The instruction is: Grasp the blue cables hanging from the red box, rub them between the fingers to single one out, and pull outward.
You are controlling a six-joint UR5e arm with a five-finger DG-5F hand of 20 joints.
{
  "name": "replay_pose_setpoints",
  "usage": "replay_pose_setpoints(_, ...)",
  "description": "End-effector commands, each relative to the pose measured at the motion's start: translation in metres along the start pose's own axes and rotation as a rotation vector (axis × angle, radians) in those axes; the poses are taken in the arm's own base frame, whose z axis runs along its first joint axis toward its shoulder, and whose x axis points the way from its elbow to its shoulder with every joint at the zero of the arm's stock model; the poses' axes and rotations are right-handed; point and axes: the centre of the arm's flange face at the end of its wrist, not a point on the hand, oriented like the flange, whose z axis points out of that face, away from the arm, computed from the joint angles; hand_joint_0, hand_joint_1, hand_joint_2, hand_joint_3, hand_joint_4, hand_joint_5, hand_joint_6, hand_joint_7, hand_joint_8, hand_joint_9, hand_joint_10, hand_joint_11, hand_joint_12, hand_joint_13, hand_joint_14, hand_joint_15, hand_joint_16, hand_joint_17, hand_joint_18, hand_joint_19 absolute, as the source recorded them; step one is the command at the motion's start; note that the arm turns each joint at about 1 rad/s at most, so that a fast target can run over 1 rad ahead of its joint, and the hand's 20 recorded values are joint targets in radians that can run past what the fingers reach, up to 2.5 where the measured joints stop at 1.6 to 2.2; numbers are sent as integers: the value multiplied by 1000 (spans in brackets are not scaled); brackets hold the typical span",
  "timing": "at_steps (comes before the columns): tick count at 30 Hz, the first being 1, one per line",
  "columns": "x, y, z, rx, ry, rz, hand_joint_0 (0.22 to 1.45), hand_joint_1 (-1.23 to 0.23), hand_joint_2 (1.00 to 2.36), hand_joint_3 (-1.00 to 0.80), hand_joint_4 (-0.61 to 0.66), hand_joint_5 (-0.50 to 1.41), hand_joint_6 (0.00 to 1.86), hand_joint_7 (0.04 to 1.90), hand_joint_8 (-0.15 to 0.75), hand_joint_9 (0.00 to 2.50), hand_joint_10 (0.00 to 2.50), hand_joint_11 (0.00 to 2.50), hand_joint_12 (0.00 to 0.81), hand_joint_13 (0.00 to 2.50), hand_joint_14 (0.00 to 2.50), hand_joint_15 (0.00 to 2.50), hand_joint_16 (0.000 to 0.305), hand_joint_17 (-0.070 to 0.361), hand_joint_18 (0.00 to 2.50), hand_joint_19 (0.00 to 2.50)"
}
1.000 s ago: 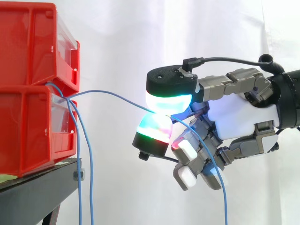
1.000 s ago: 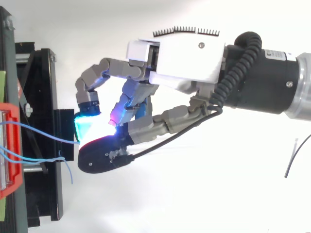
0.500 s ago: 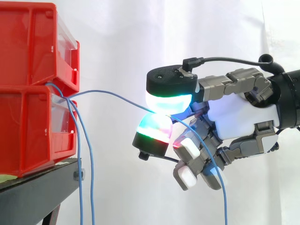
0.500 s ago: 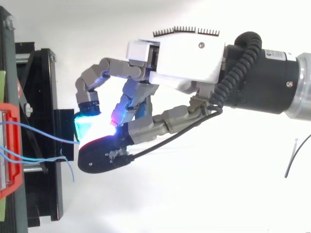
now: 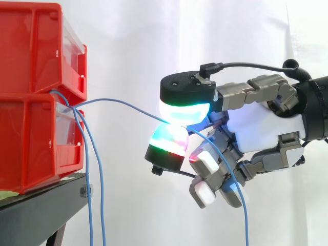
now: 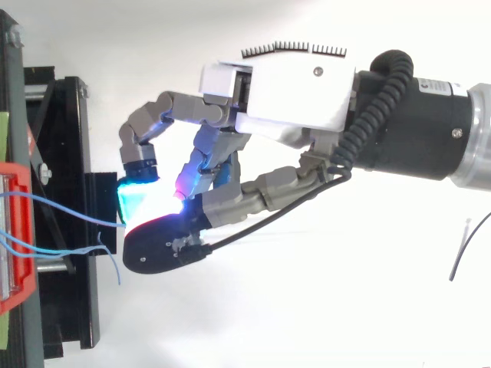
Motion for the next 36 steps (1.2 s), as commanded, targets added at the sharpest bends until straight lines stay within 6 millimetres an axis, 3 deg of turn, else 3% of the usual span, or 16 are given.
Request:
replay_pose_setpoints(1, 0, 0, 0, 0, 0, 0, 594, -823, 1010, 133, 20, -88, 887, 1247, 378, 1220, 12, 664, 478, 1061, 14, 522, 72, 162, 1223, 587)
replay_pose_setpoints(36, 0, 0, 0, 0, 0, 0, 594, -824, 1013, 126, 18, -92, 886, 1247, 376, 1215, 14, 641, 469, 1045, 14, 520, 70, 158, 1196, 597)
